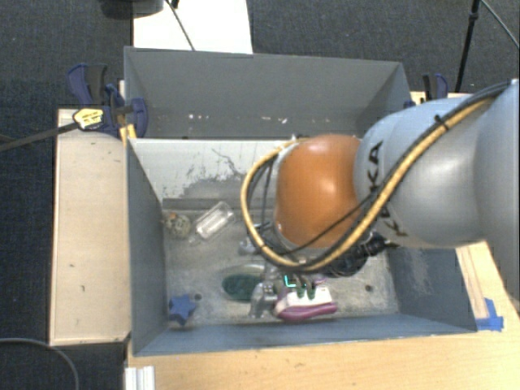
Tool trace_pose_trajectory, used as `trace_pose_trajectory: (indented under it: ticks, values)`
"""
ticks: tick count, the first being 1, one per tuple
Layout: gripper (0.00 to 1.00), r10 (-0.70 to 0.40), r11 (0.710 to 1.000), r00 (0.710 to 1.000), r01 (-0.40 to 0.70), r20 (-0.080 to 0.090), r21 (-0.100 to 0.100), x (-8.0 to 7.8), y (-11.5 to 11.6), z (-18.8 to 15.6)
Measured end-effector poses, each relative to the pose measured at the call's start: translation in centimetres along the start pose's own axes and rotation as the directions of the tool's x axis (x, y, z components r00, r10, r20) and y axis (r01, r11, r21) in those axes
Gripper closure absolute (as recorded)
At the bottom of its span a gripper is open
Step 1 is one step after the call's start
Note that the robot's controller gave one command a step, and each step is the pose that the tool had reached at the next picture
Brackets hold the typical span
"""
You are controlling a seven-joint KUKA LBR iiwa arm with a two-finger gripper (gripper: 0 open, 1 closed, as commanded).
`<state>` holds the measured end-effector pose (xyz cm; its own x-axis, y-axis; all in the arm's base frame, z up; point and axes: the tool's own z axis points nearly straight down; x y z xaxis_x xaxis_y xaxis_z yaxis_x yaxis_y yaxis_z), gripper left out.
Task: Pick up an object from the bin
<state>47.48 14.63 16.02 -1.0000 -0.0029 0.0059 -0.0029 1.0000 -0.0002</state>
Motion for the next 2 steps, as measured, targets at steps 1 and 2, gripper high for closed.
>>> trace_pose_trajectory:
  ticks: [1, 2]
  values:
    - [0.00, -0.422, 0.907, 0.907, 0.421, 0.012, 0.005, -4.9, -4.3, -4.7]
    - [0.00, -0.395, 0.919, 0.919, 0.395, -0.003, 0.000, -1.5, -7.7, 3.2]
